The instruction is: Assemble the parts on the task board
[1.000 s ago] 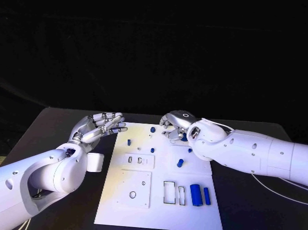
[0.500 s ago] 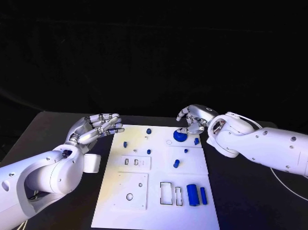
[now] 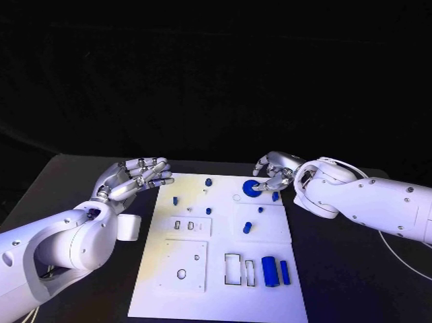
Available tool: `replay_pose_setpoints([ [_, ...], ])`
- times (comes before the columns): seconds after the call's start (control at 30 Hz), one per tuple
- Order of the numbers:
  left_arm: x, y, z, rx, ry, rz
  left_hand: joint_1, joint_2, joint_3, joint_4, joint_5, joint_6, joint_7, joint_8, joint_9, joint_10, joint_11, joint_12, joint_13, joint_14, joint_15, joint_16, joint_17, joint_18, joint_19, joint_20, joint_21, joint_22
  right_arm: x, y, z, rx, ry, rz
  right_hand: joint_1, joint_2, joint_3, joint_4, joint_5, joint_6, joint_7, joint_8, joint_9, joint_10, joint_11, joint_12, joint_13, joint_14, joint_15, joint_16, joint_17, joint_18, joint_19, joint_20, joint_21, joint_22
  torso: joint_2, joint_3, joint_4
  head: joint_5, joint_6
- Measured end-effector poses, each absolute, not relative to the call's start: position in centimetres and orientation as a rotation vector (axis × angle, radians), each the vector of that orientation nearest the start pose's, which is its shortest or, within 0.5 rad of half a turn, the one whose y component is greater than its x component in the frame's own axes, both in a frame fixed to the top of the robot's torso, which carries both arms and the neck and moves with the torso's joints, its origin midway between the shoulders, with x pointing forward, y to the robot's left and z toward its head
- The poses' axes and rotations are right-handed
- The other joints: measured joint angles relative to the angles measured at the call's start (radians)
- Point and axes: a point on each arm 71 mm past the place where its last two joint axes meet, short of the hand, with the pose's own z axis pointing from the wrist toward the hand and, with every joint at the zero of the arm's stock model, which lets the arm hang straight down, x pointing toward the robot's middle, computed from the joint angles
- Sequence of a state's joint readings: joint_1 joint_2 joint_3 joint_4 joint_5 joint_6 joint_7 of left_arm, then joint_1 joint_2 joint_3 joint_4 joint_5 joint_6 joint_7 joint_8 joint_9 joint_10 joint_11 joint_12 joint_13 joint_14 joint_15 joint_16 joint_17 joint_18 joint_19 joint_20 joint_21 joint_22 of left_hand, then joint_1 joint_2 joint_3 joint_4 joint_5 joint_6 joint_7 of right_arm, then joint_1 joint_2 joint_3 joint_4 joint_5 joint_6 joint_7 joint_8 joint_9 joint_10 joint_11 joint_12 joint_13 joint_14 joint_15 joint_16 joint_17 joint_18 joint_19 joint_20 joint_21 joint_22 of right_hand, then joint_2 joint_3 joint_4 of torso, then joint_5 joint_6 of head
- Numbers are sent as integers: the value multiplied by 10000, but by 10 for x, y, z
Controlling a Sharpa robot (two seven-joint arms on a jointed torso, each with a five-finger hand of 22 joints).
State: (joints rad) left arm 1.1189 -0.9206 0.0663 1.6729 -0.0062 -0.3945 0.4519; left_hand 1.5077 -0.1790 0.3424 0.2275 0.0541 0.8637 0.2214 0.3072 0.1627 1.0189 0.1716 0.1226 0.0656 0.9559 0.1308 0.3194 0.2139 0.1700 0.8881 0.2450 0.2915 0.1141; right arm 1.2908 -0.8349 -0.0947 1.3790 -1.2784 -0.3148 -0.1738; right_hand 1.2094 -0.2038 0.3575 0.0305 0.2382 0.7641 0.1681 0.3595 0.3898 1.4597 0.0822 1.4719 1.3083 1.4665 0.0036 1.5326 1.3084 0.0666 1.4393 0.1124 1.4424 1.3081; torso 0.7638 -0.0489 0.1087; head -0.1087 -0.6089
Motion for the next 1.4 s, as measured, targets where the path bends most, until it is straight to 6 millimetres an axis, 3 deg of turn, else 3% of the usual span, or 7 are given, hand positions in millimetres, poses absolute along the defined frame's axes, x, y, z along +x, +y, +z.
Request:
replay_pose_setpoints([
  [0.07,463,210,-161,-11290,12971,-16032,0,0,0,0,0,0,0,0,0,0,0,0,0,0,0,0,7,1,0,0,0,0,523,-248,-175,863,17178,5057,0,0,-8,8,0,-17,17,0,6,0,0,15,0,0,0,18,0,-131,22,21,0,0,2,-4,3,-2,-23],
  [0.5,463,210,-162,-11300,12992,-16032,0,0,0,0,0,0,0,0,1,0,0,0,0,0,0,0,6,0,0,0,0,0,525,-243,-185,773,17561,5006,40,39,-30,30,0,-19,19,80,20,0,0,75,-2,0,0,49,-2,-131,21,22,39,-2,-9,-7,21,47,-124],
  [1.07,464,211,-162,-11314,13009,-16019,0,0,42,-42,0,0,0,0,2,36,36,-44,0,0,0,0,15,0,0,0,0,-16,528,-245,-187,802,17580,4883,290,288,242,-10,155,28,-24,235,66,-1,0,156,-4,0,-1,87,-4,-130,81,34,116,-4,-9,6,14,57,-134],
  [1.23,464,211,-162,-11318,13013,-16014,0,0,42,-43,0,0,0,0,2,37,36,-44,0,0,0,0,15,0,0,0,0,-16,528,-245,-187,730,17537,4860,346,344,407,-72,154,141,-16,273,31,-1,0,196,-5,0,-1,87,-5,-130,93,22,116,-5,-6,6,21,58,-149],
  [1.4,464,211,-162,-11321,13018,-16011,0,0,42,-42,0,0,0,0,2,37,36,-44,0,0,0,0,14,0,0,0,0,-15,526,-243,-187,568,17462,4862,405,402,731,-171,51,585,-109,452,7,56,-58,307,-5,0,-1,87,-5,-130,129,-14,154,-5,-6,6,16,70,-164],
])
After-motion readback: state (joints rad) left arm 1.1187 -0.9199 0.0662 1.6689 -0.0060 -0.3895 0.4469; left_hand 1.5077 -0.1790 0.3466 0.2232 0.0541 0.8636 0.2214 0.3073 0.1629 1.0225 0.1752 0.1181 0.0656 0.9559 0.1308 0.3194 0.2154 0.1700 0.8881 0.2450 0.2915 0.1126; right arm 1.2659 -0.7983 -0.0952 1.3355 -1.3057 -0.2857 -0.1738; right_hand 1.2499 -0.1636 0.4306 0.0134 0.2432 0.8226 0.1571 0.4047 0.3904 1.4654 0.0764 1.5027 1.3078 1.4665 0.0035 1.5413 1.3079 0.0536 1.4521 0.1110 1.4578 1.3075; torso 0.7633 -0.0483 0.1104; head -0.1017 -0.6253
